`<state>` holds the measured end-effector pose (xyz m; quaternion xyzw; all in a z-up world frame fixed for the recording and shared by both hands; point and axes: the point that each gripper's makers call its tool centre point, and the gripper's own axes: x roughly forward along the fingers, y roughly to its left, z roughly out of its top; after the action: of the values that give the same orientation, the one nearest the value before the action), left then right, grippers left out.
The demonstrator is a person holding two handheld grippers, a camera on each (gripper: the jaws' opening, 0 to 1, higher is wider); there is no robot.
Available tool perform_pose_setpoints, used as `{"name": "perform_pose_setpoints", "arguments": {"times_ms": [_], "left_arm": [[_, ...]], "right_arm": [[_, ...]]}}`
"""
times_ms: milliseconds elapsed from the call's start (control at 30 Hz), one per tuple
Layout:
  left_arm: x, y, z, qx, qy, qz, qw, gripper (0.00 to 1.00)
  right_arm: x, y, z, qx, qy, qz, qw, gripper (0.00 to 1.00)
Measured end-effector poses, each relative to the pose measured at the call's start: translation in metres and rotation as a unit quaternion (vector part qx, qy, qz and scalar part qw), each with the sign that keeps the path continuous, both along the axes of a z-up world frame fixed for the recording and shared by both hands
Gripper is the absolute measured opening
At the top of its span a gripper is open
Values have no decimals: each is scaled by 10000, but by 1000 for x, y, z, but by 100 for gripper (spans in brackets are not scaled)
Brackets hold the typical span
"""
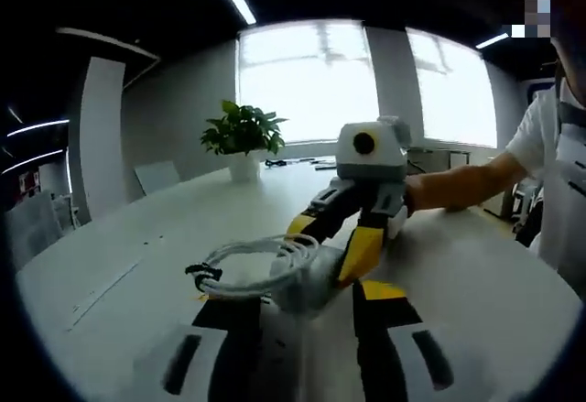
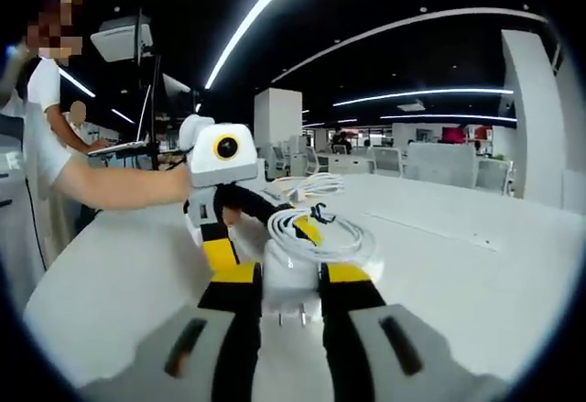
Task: Straighten the power strip on the desk, plug the charger into it
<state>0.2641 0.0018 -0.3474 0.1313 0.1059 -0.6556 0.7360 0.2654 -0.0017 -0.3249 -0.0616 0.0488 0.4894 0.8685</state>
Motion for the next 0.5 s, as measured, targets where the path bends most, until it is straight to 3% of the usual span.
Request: {"name": "perform_pose_setpoints", "arguments": {"times_ms": [133,267,333,500], "left_arm": [[-3,3,2,145,56,-138,9998,33],[-4,3,3,353,-92,-161,9992,32],[-5,6,2,531,-353,-203,9978,31],[-5,13,10,666,-499,-212,9963,31]], "right_arm": [[-3,2,-2,-126,-88,125,9998,24],[-3,1,-3,-188,-140,151,9996,24],[-5,2,-5,-314,-252,180,9990,24],[-6,10,1,-342,-408,201,9984,24]]}}
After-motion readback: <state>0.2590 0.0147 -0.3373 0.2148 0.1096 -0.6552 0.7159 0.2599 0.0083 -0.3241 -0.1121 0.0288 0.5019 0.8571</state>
